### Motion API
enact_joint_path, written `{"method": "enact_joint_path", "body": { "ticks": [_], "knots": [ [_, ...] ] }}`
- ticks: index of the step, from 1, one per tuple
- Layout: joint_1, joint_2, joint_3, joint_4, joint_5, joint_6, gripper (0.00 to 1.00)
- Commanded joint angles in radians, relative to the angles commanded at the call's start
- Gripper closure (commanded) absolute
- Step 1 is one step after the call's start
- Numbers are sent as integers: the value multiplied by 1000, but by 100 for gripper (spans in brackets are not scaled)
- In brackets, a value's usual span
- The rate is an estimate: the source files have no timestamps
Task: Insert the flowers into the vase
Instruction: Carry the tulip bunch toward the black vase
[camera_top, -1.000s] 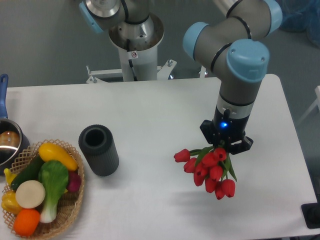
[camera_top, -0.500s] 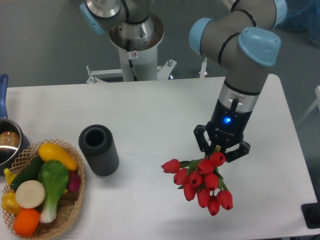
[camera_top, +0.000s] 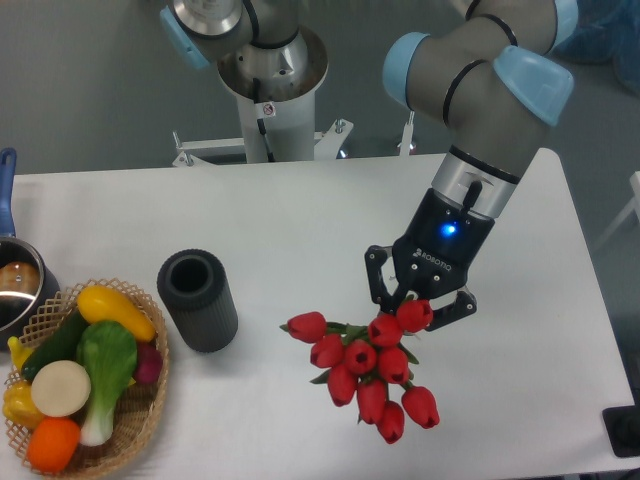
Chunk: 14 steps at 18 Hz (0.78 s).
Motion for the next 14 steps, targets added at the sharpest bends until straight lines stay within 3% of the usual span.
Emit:
{"method": "enact_joint_path", "body": {
  "ticks": [4,10,14],
  "knots": [
    [0,14,-5,8,-81,-17,83],
    [-11,48,-21,28,-109,-12,81],
    [-20,109,-104,84,-218,-15,81]
  ]
}}
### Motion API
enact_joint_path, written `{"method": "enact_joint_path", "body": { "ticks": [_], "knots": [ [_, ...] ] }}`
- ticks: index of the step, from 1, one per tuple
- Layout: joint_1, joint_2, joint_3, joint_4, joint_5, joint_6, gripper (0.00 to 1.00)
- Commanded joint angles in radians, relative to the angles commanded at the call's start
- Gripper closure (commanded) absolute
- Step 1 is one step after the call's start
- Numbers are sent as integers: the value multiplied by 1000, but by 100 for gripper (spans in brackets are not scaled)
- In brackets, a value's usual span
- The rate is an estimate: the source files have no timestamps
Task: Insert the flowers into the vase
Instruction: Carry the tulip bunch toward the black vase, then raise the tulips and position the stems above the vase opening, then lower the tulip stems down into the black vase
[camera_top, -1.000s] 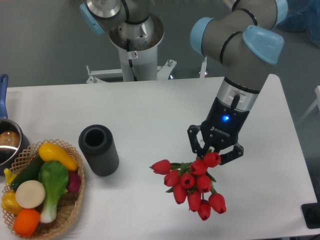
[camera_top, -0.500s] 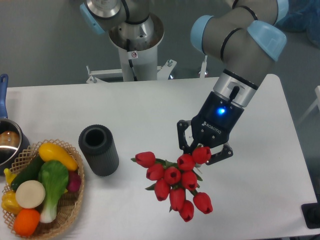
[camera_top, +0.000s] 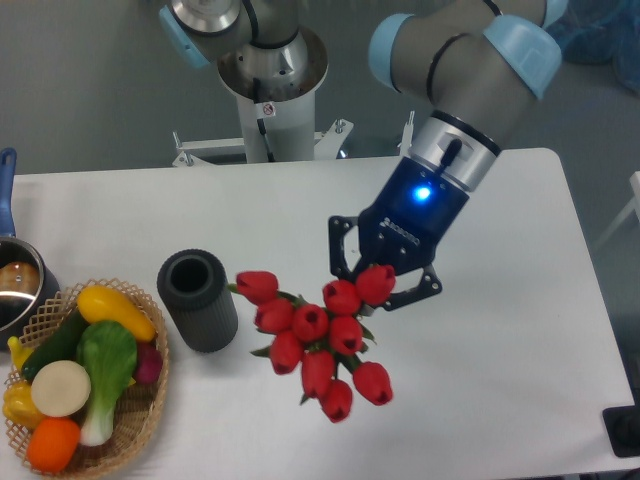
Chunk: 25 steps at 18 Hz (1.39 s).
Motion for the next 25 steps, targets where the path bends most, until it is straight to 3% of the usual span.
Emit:
{"method": "enact_joint_path", "body": {
  "ticks": [2,7,11,17,25],
  "knots": [
    [-2,38,-54,52,-42,0,81],
    [0,120,-157,60,-161,2,81],
    [-3,138,-166,60,-218,0,81],
    [-81,158,-210,59,-220,-2,81],
    [-95,175,-247,60,-221,3,81]
  ]
}}
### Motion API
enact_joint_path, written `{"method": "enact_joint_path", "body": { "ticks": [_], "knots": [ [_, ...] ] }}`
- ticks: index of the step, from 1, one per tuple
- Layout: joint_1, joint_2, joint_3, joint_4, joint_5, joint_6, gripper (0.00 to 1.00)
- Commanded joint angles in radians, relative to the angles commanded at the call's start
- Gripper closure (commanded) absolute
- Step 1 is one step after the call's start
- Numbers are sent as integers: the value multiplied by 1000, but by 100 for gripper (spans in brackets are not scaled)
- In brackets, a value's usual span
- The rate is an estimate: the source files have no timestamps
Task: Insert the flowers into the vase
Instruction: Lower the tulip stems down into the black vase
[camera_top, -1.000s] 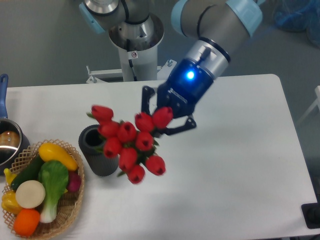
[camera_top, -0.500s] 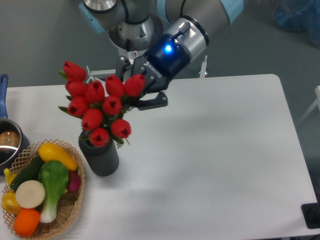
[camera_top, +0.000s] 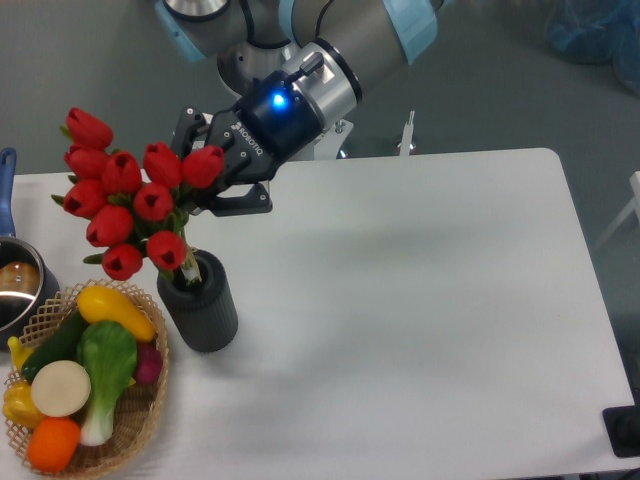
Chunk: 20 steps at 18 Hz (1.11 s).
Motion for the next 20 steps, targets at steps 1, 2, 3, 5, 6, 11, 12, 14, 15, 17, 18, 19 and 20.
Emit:
{"method": "enact_joint_path", "body": {
  "ticks": [1,2,3,5,6,11,12,14,15,17,18,19,20],
  "knots": [
    [0,-2,-2,0,0,0,81],
    [-2,-2,-6,0,2,3,81],
    [-2,-5,-9,0,2,5,81],
    [-2,-5,-15,2,0,6,81],
    [0,-3,-20,2,0,8,81],
    [2,0,-45,2,0,41,81],
    [2,0,-49,2,-2,43,81],
    [2,0,-55,2,-2,49,81],
    [0,0,-58,2,0,49,81],
    [0,0,-63,2,0,51,81],
    [0,-2,-64,2,0,60,81],
    [0,0,-78,2,-2,81,81],
    [0,0,-89,2,-2,92,81]
  ]
}}
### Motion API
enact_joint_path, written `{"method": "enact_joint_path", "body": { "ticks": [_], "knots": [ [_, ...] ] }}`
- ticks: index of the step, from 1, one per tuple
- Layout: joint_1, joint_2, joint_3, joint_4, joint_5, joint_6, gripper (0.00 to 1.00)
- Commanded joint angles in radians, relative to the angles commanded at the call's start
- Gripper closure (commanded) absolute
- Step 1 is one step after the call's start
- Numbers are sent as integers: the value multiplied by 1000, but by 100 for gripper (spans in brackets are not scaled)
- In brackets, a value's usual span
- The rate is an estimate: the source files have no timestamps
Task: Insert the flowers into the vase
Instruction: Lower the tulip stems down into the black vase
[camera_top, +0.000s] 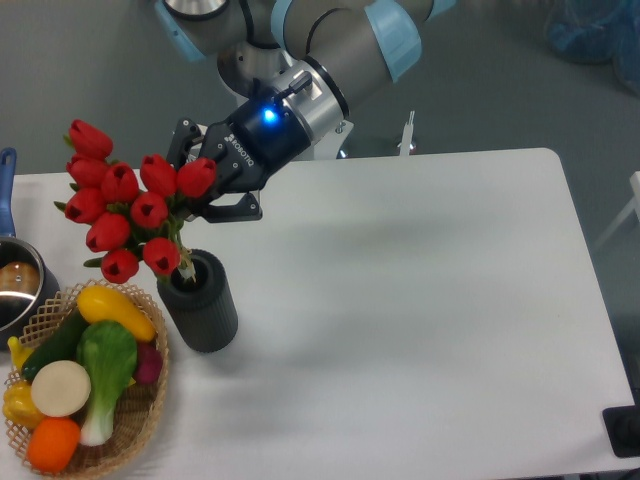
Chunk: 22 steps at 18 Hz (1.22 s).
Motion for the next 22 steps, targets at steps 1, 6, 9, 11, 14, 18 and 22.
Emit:
{"method": "enact_joint_path", "body": {
  "ticks": [1,6,9,11,14,18,22],
  "knots": [
    [0,0,-12,2,0,6,81],
    [-2,5,-66,2,0,78,81],
    [-6,-6,-66,0,0,95,81],
    [-8,-14,-74,2,2,106,81],
    [-9,-20,-92,0,2,133,81],
    [-9,-20,-133,2,0,181,81],
    [-9,-32,-157,0,0,221,80]
  ]
}}
